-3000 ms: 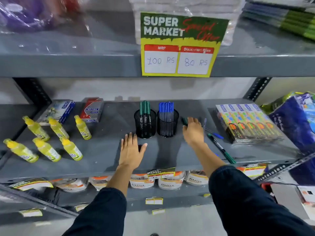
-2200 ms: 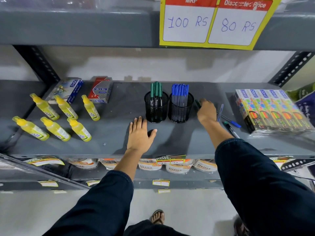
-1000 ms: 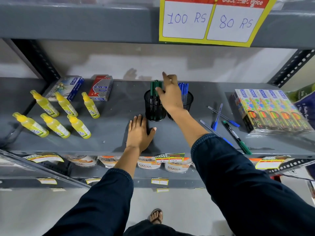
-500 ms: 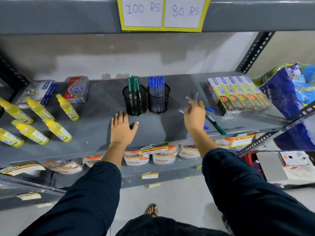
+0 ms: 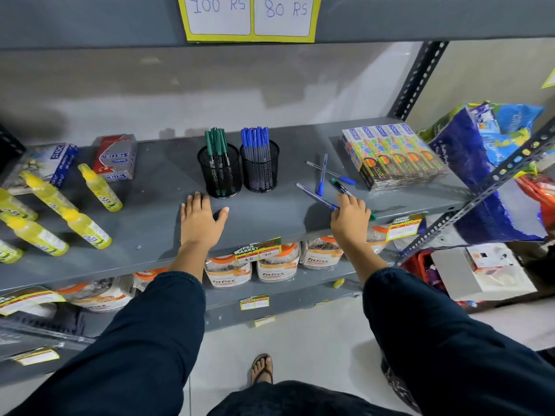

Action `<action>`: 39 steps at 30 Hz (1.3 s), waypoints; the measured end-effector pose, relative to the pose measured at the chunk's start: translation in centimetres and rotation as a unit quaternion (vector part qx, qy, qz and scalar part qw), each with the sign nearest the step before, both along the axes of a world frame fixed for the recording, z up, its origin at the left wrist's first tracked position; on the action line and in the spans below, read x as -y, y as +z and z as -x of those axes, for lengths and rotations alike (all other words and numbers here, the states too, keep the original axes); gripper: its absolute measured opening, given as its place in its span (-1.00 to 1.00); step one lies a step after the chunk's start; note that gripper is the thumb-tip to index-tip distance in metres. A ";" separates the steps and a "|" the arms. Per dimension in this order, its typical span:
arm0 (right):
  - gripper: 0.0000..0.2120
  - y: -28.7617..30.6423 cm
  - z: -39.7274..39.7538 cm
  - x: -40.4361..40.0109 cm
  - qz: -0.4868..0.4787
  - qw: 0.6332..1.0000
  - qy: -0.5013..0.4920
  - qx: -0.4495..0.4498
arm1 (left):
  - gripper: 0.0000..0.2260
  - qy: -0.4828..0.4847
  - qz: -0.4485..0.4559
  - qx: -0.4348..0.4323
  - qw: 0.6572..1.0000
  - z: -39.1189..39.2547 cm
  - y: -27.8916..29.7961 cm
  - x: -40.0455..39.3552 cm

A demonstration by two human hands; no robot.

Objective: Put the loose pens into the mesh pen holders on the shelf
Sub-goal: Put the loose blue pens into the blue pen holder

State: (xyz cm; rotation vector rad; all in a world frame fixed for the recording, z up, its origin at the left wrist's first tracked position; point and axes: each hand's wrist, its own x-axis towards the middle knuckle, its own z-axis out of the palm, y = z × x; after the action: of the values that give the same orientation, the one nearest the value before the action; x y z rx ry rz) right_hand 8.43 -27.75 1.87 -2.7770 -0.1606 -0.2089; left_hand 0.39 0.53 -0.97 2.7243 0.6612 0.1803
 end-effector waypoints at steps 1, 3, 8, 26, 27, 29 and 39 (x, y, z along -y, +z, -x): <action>-0.70 0.3 0.0 -0.2 -0.029 1.000 0.005 0.009 | -0.45 0.000 0.000 0.001 1.000 0.0 0.0 0.0; -0.69 1.4 -0.2 -0.6 -0.109 0.994 0.021 0.023 | -0.45 0.001 0.000 0.001 1.000 0.0 0.1 0.0; -0.66 6.6 -1.2 -3.1 -0.284 0.956 0.029 0.060 | -0.45 0.001 0.002 0.004 1.000 0.0 0.0 0.0; -0.72 10.7 -7.6 -15.9 -0.261 0.944 0.192 0.060 | -0.42 0.007 0.016 -0.002 1.000 0.0 0.2 -0.3; -0.72 10.2 -7.7 -16.1 -0.245 0.948 0.197 0.050 | -0.42 0.006 0.015 -0.005 1.000 -0.1 0.2 -0.2; -0.74 9.2 -7.8 -16.4 -0.216 0.954 0.206 0.033 | -0.42 0.006 0.015 -0.009 1.000 -0.1 0.2 -0.2; -0.70 8.5 -8.0 -14.9 -0.225 0.959 0.148 0.089 | -0.43 0.009 0.013 -0.003 1.000 -0.1 0.1 -0.2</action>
State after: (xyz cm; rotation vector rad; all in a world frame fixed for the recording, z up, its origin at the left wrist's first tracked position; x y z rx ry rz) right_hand 16.38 -12.86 10.38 -2.2458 -0.5019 -0.3671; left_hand 0.48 0.72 -0.83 2.6959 0.6846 0.1670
